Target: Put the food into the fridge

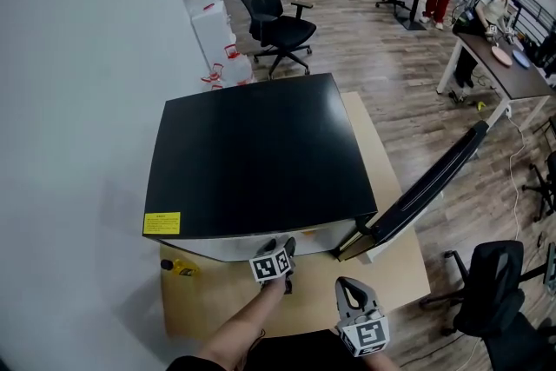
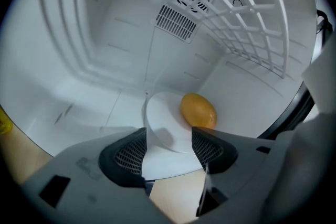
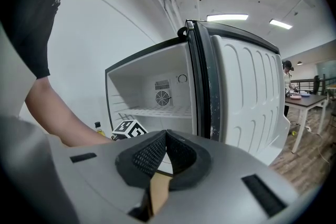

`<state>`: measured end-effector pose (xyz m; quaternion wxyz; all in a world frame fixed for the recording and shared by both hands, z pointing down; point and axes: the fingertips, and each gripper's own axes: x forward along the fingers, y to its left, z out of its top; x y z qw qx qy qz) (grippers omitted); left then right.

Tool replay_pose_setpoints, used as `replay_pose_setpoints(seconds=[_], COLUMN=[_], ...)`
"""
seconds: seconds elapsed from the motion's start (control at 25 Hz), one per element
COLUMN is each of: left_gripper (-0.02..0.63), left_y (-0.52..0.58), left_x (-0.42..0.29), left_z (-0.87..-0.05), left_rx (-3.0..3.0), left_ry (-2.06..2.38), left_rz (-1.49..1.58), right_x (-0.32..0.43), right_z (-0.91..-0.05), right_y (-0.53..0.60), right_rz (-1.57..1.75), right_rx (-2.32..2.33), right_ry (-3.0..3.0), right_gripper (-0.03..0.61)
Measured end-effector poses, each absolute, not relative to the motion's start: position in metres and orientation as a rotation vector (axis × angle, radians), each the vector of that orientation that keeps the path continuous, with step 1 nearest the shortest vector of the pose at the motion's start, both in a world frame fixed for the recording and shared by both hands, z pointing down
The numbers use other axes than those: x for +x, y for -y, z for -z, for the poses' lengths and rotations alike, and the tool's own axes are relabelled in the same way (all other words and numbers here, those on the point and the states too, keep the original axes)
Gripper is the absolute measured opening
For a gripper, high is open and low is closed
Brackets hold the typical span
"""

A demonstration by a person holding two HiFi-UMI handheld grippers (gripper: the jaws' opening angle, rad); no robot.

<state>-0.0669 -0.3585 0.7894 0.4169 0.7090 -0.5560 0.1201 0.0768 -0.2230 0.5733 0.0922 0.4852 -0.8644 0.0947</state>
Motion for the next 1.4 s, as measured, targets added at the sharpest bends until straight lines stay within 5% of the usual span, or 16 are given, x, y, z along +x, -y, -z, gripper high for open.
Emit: replay_pose_setpoints(seconds=[0.96, 1.4], left_gripper=[0.245, 0.245], left_y=[0.244, 0.146], left_x=[-0.092, -0.101], left_z=[-0.721, -0.612], left_rx=[1.806, 2.047], left_ry=[1.376, 1.412], left_rz=[-0.089, -0.02], right_x=[0.064, 0.037], right_z=[-0.555, -0.499], right_y=[0.163, 0.093], right_rz=[-0.235, -0.108], right_rx=[1.458, 1.465], right_ry=[2.546, 2.629], right_gripper=[0.06, 0.06])
